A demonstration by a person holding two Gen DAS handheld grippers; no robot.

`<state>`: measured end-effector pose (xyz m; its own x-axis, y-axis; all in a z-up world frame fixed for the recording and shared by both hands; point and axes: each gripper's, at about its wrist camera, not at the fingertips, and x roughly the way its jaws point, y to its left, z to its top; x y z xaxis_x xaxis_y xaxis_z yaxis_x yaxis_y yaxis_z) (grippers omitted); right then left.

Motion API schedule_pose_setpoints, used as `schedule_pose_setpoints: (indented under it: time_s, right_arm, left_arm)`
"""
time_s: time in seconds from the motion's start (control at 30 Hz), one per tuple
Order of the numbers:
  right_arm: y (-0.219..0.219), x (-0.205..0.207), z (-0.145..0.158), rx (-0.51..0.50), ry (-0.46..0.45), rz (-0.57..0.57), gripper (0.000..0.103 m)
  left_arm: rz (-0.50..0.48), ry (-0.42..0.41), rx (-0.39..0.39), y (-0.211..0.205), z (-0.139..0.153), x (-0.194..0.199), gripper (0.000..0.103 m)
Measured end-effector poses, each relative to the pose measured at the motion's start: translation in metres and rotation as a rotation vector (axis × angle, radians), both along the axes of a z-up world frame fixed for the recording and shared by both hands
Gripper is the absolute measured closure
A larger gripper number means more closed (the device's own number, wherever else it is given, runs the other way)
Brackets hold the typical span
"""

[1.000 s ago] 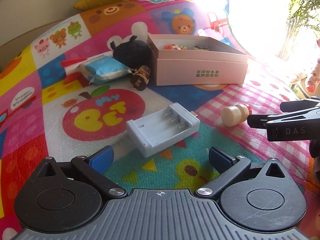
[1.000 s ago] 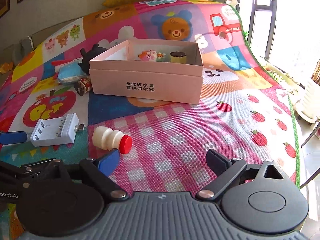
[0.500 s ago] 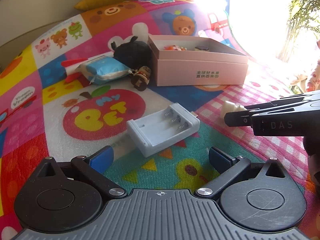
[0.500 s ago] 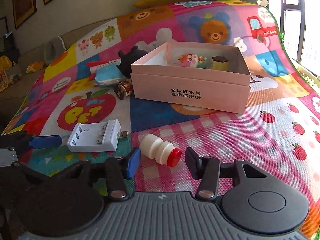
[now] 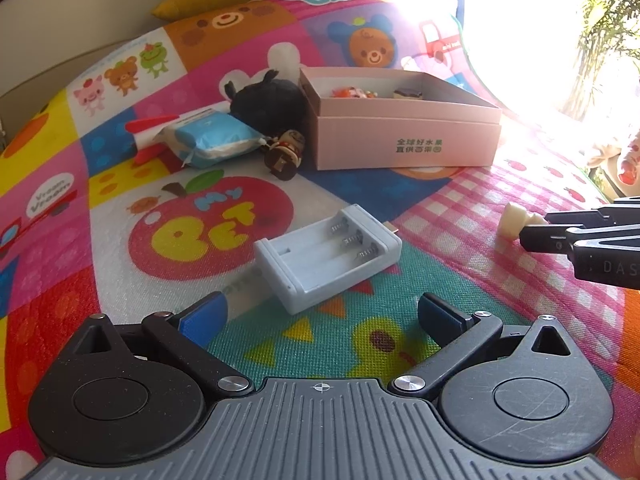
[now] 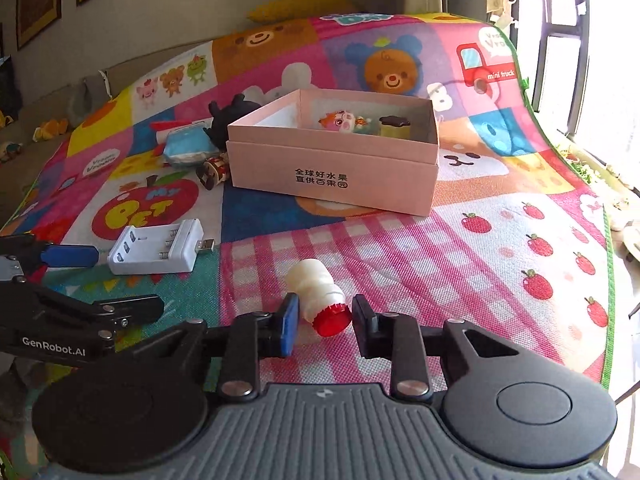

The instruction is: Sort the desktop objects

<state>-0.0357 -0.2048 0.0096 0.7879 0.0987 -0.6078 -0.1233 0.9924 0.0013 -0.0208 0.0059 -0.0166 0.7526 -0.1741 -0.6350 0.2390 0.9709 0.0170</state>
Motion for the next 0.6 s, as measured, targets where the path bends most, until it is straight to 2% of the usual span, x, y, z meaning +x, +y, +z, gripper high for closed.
schedule_pose_setpoints:
  time_s: [0.1,0.17,0.23,0.37,0.5,0.6]
  right_arm:
    - [-0.002,-0.001,0.000,-0.067,-0.029,-0.038,0.068]
    - [-0.004,-0.003,0.001,-0.101,-0.048,-0.054,0.057]
    - [-0.006,-0.005,0.002,-0.123,-0.062,-0.064,0.051]
    - [-0.012,-0.006,0.002,-0.156,-0.065,-0.109,0.048]
    - [-0.019,-0.001,-0.001,-0.117,-0.039,-0.159,0.044]
    - [-0.022,-0.008,0.004,-0.016,-0.063,-0.082,0.034]
  left_arm:
    - [0.000,0.000,-0.001,0.001,0.000,0.000,0.000]
    - [0.000,0.000,-0.001,0.001,0.000,0.000,0.000]
    - [0.000,0.000,-0.001,0.001,0.000,0.000,0.000]
    - [0.000,0.000,-0.001,0.001,0.000,0.000,0.000]
    - [0.000,0.000,-0.002,0.001,0.000,0.000,0.000]
    - [0.000,0.000,-0.001,0.001,0.000,0.000,0.000]
